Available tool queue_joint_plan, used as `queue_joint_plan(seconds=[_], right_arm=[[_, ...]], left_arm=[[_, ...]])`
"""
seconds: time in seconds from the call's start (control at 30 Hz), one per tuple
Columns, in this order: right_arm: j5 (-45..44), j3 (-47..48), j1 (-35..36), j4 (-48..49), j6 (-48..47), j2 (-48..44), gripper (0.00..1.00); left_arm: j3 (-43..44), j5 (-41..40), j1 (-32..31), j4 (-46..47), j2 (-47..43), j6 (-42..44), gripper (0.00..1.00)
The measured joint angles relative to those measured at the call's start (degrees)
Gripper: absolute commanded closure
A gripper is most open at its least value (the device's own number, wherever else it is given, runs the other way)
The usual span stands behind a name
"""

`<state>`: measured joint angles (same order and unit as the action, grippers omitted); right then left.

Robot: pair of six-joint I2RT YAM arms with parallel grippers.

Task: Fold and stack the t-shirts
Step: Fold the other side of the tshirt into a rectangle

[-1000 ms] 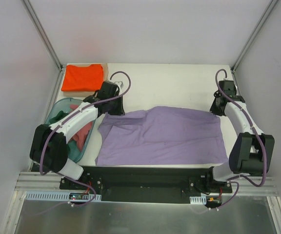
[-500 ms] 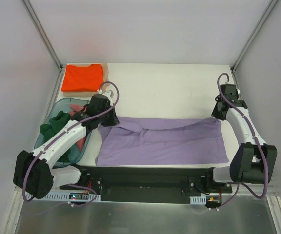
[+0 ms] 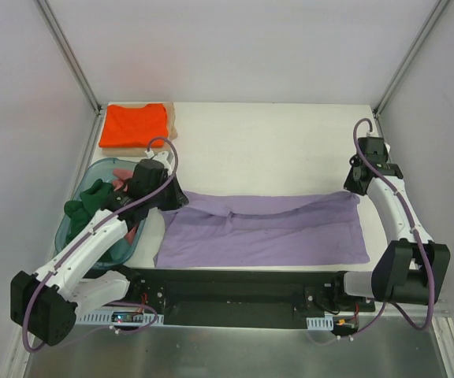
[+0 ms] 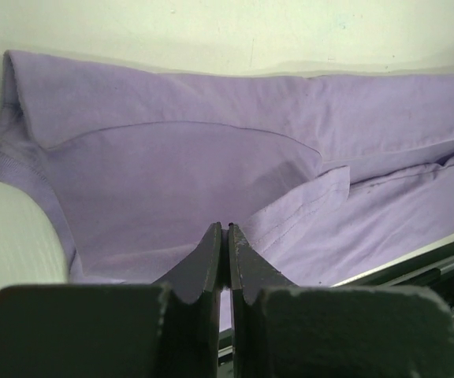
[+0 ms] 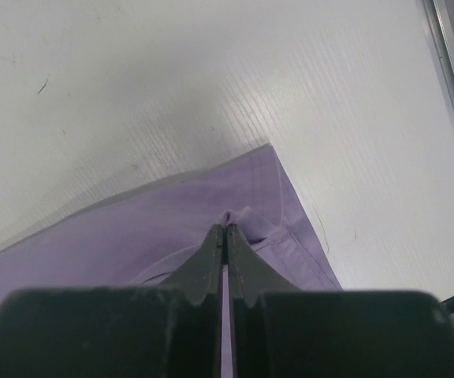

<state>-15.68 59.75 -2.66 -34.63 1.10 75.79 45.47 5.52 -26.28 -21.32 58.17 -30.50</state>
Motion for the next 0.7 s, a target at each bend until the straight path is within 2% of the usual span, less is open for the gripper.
queue_joint_plan(seconds=[0.33, 0.43, 0.47, 0.5, 0.57, 0.6, 0.63, 0.67, 0.7], right_arm=[[-0.1, -1.1, -0.2, -0.8, -0.1, -2.1, 0.99], [-0.3, -3.0, -0.2, -0.7, -0.1, -2.4, 0.94], [-0.4, -3.8, -0.2, -0.7, -0.1, -2.4, 0.87], [-0.4, -4.6, -0.2, -0.7, -0.2, -2.5, 0.74], [-0.8, -6.1, -0.3, -0.7, 0.1, -2.5, 0.68], [-1.2, -6.8, -0.3, -0.7, 0.2, -2.5, 0.61], [-1.8, -7.4, -0.3, -0.8, 0.3, -2.5, 0.50], [-2.2, -8.0, -0.3, -0.7, 0.6, -2.5, 0.36], [-2.7, -8.4, -0.3, -0.9, 0.7, -2.5, 0.31]], left_arm=[[-5.2, 0.2, -0.1, -2.2, -5.2, -1.0, 1.00], [-7.4, 0.4, -0.4, -2.8, -6.1, -1.8, 1.00], [-8.0, 0.5, -0.7, -3.0, -6.2, -2.1, 1.00], [-8.7, 0.5, -0.8, -3.1, -6.3, -2.4, 0.97], [-10.2, 0.6, -1.2, -3.3, -6.3, -3.1, 0.83], [-10.8, 0.8, -1.2, -3.4, -6.5, -3.3, 0.78], [-11.5, 1.2, -1.2, -3.7, -6.8, -3.9, 0.70], [-12.1, 1.5, -1.2, -4.1, -7.3, -4.2, 0.56], [-12.7, 1.6, -1.4, -4.7, -8.2, -4.7, 0.51]])
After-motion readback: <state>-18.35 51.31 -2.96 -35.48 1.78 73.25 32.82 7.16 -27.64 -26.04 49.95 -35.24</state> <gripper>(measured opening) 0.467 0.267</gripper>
